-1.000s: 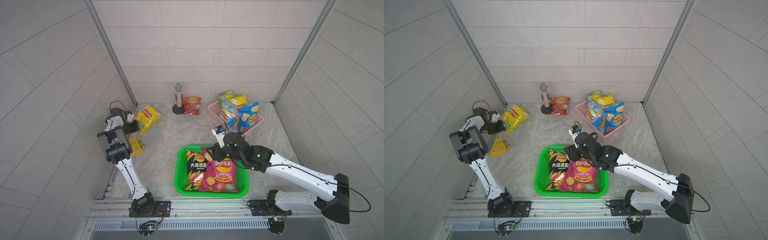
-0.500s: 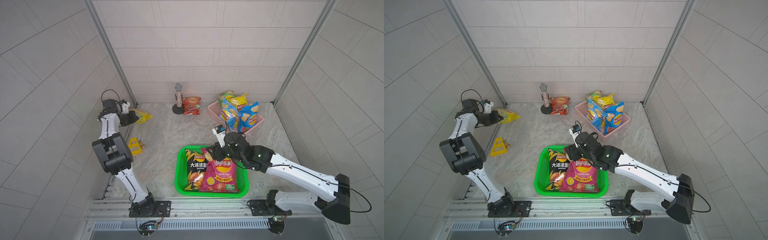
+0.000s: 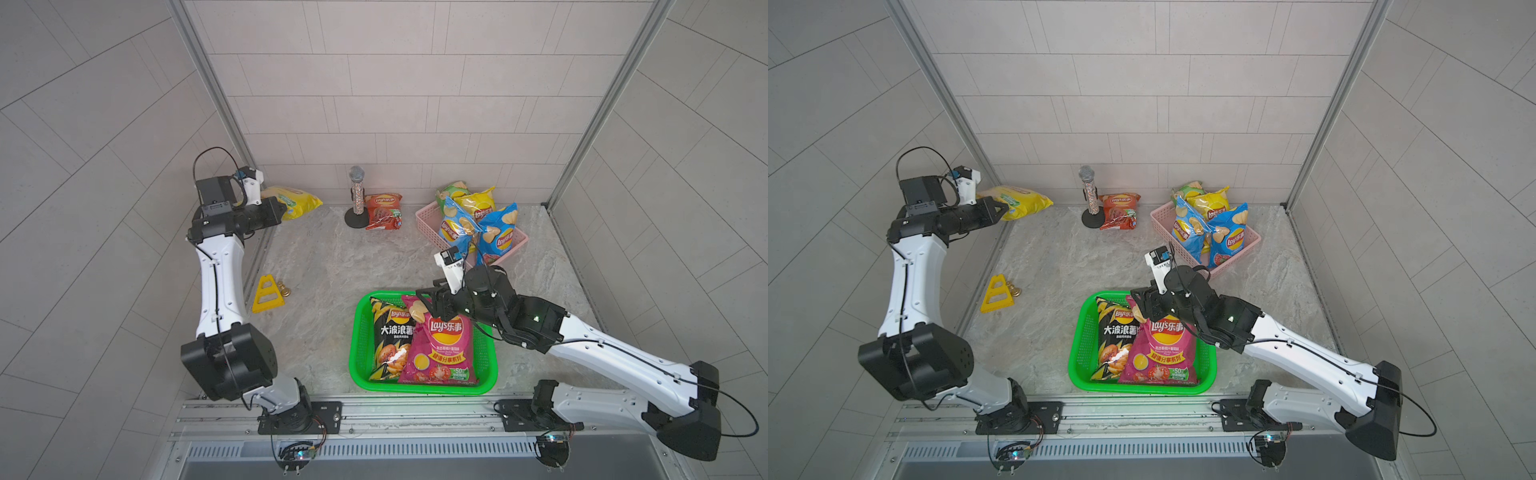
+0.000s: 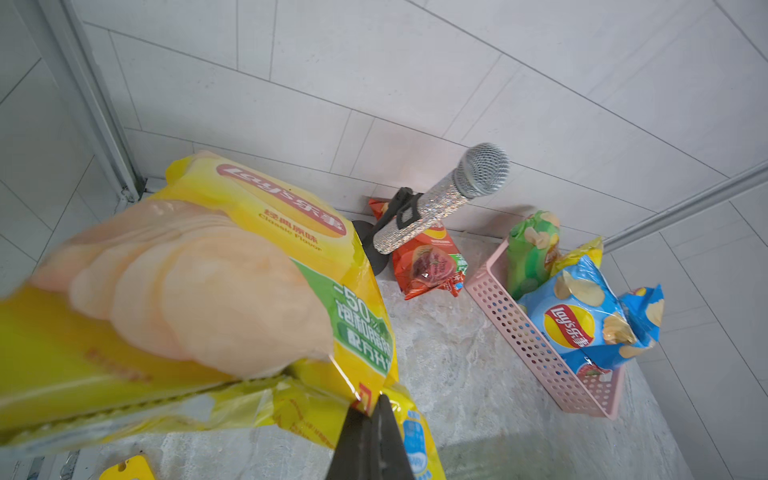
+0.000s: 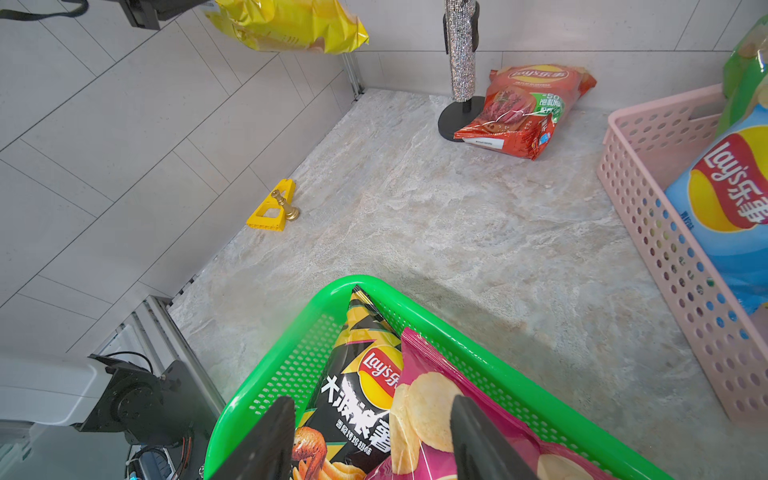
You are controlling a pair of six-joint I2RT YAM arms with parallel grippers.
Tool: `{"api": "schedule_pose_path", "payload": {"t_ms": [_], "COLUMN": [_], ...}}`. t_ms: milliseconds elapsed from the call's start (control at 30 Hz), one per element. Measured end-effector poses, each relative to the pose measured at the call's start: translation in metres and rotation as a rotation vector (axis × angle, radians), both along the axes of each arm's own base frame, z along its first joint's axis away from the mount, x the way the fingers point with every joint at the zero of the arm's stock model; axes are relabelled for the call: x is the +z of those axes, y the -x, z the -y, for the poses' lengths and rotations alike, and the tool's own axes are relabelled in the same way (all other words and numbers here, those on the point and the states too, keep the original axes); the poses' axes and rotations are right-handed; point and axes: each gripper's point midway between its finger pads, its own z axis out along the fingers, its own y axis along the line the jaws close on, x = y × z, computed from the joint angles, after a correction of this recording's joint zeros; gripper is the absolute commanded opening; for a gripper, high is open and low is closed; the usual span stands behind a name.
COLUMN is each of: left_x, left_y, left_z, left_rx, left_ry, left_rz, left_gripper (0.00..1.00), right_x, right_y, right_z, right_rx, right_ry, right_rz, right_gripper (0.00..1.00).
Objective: Put the potato chips into the basket
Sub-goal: Pick up the potato chip from the corner of the board.
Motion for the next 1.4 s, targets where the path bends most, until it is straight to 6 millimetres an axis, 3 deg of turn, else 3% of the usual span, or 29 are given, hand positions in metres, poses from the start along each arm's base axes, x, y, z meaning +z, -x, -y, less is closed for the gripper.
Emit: {"api": "schedule_pose_path", "payload": {"t_ms": [367, 567, 733, 900, 1100, 1267, 1400], "left_x": [0.043, 0.039, 0.015, 0.0, -0.002, -0.002, -0.002], "left_y": [0.095, 0.139, 0.151, 0.159, 0.163, 0.164, 0.165], "left_z": [0.096, 0.13, 0.151, 0.165, 0.17, 0.172, 0.172], "left_rx": [-0.128, -0.205, -0.276, -0.315, -0.328, -0.326, -0.326], "left_ry": [0.051, 0.149, 0.224, 0.242, 0.246, 0.258, 0.264], "left_rz": [0.091, 0.041, -0.068, -0.136, -0.153, -0.164, -0.169], "left_gripper": [0.0, 0.0, 0.0, 0.0, 0.0, 0.0, 0.0], "right_x": [0.009, 0.006, 0.002, 0.002, 0.035, 0.061, 0.076], "right_y": [0.004, 0.008, 0.015, 0.03, 0.057, 0.05, 0.042], "right_z": [0.006, 0.003, -0.017, -0.054, -0.088, -0.089, -0.107], "right_rx": [-0.004, 0.008, 0.047, 0.142, 0.331, 0.376, 0.419], "right_ry": [-0.021, -0.062, -0.202, -0.261, -0.095, 0.019, 0.095], "right_rz": [0.018, -0.012, -0.079, -0.084, 0.221, 0.462, 0.575], "right_gripper": [0.64, 0.65, 0.65, 0.68, 0.72, 0.74, 0.74]}}
